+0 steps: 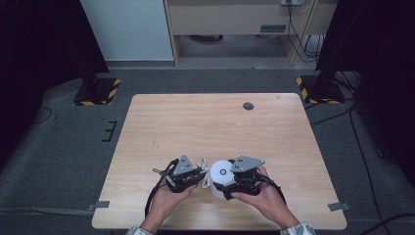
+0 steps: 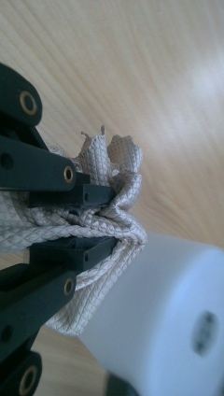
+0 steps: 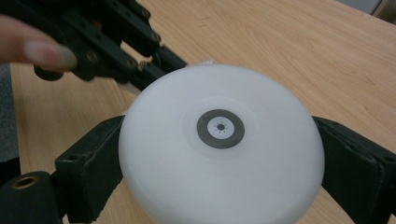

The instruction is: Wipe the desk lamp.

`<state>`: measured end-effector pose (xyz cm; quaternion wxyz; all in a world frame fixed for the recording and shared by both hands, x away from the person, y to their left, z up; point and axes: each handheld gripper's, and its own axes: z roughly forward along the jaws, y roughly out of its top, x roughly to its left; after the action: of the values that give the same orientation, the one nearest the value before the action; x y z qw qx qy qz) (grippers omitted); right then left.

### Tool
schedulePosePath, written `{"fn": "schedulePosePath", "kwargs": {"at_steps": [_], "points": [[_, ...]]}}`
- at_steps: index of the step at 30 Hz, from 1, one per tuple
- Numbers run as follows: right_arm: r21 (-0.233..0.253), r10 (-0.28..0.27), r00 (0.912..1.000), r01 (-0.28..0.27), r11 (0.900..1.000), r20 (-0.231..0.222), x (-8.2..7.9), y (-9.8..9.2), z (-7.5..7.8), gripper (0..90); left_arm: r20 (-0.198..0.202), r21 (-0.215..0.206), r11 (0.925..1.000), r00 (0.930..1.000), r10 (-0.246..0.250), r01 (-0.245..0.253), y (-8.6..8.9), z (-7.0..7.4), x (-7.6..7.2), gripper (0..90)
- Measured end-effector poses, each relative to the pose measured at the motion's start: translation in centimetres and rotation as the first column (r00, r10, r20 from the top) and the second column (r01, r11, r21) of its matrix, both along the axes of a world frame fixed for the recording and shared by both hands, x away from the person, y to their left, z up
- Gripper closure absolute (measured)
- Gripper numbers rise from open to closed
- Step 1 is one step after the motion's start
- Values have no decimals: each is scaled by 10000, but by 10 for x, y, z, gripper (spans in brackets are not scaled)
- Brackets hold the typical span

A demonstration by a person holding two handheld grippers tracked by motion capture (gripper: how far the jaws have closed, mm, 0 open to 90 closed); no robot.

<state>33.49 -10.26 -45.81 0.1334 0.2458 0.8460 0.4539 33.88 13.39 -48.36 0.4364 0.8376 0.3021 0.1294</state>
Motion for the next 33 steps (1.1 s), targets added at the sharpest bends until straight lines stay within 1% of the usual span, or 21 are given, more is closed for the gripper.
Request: {"fn": "schedulePosePath", "kwargs": {"at_steps": [3,5,9,10,13,15,17,21,23,26,28,30,33], "points": [[-5,2,10000,-2,10000,2,0,0,0,92,-282,544,9985,9996,43,-27,-5,-14,3,759],[-6,7,10000,-7,10000,-1,0,0,0,93,-319,804,9968,9995,51,-25,-7,-20,4,759],[-1,-16,10000,16,10000,-12,0,0,0,92,-456,906,9959,9989,73,-31,-8,-24,5,759],[-15,-34,10000,34,10000,4,0,0,0,92,-449,977,9952,9990,30,14,-9,-24,4,759],[-42,-50,10000,50,10000,17,0,0,0,92,-454,989,9951,9990,-38,83,-7,-21,-1,760],[-61,-63,10000,63,10000,18,0,0,0,92,-452,736,9973,9990,-21,54,-5,-16,-4,759],[-58,-68,10000,68,10000,18,0,0,0,92,-337,384,9993,9994,20,-7,-3,-10,-5,759],[-74,-37,10000,37,10000,-1,-1,-1,0,92,-38,-130,9999,10000,63,-63,-1,1,-5,759],[-67,43,10000,-43,10000,-5,-1,-1,0,92,-46,-186,9998,10000,65,-65,-1,2,-4,758],[13,-4,10000,4,10000,7,-1,-2,0,89,-63,-206,9998,10000,66,-67,-1,1,-3,758],[170,-48,9999,46,9998,136,-2,-3,0,54,-65,-242,9997,10000,60,-62,0,1,-2,758],[268,18,10000,-20,9996,75,-4,-5,0,40,-94,-254,9997,9999,55,-57,0,0,-2,758],[225,-50,9999,46,9997,155,-7,-8,-2,37,-97,-251,9997,9999,60,-62,0,0,-1,757]]}}
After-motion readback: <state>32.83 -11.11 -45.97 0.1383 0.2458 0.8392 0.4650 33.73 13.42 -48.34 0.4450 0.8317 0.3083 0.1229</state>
